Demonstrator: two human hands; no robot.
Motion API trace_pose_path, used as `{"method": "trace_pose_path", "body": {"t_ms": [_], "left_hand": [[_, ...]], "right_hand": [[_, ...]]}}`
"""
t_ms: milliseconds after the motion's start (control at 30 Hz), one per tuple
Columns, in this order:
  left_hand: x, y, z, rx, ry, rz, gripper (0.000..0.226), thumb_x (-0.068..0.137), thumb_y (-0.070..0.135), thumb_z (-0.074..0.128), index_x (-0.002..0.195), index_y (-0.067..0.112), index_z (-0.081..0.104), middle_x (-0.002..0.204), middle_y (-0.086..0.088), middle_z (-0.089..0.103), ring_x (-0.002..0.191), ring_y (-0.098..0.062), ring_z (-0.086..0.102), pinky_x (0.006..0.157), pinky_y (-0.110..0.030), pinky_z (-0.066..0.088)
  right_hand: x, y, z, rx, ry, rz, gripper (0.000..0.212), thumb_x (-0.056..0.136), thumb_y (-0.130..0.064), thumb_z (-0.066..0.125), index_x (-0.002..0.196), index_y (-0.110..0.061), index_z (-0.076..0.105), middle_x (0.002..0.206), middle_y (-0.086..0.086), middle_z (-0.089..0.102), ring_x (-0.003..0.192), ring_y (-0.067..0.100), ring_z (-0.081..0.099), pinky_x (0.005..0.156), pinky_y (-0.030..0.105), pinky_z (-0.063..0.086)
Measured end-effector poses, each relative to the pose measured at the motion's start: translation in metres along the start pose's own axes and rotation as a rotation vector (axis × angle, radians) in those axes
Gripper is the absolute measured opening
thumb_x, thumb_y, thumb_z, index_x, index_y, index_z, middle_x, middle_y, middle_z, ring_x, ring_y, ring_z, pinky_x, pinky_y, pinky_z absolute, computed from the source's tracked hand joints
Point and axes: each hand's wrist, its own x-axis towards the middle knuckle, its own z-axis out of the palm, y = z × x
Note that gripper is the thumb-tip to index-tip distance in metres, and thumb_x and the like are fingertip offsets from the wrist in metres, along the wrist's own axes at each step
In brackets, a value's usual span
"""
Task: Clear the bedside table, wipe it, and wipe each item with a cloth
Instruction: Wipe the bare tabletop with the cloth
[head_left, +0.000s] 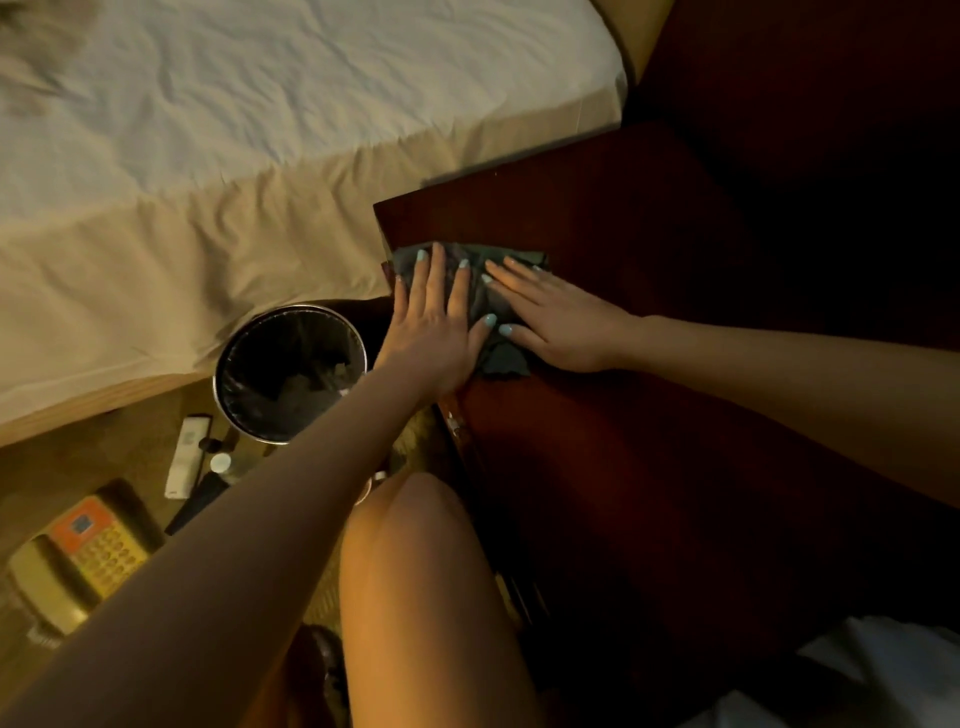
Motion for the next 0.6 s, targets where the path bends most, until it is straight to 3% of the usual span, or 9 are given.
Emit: {"method": "trace_pose_path", "body": {"t_ms": [367, 500, 600], "left_hand": [[0.142, 0.017, -0.024, 0.028, 0.019, -0.020, 0.070, 0.102, 0.052, 0.013, 0.154, 0.010, -0.006, 0.162, -0.012, -0.014, 0.149, -0.027, -0.014, 0.120, -0.049, -0.008], [0.170, 0.016, -0.036, 0.028, -0.015, 0.015, 0.069, 0.103, 0.050, 0.015, 0.154, 0.008, -0.003, 0.163, -0.010, -0.002, 0.150, -0.025, 0.000, 0.120, -0.048, 0.000], [0.170, 0.016, -0.039, 0.021, -0.041, 0.019, 0.069, 0.103, 0.051, 0.015, 0.154, 0.010, -0.004, 0.163, -0.009, -0.004, 0.150, -0.024, -0.001, 0.120, -0.048, 0.001]], "right_hand": [[0.084, 0.093, -0.053, -0.025, 0.010, 0.115, 0.058, 0.105, -0.024, 0.029, 0.152, -0.006, 0.000, 0.161, 0.010, -0.007, 0.148, 0.021, -0.008, 0.115, 0.024, -0.005], [0.099, 0.111, -0.063, 0.013, 0.026, 0.136, 0.058, 0.104, -0.020, 0.030, 0.152, -0.003, 0.002, 0.161, 0.011, -0.005, 0.148, 0.022, -0.007, 0.116, 0.026, -0.004], [0.098, 0.107, -0.063, 0.043, 0.025, 0.158, 0.058, 0.104, -0.020, 0.029, 0.152, -0.005, 0.000, 0.161, 0.010, -0.007, 0.148, 0.022, -0.008, 0.117, 0.030, -0.004]]}}
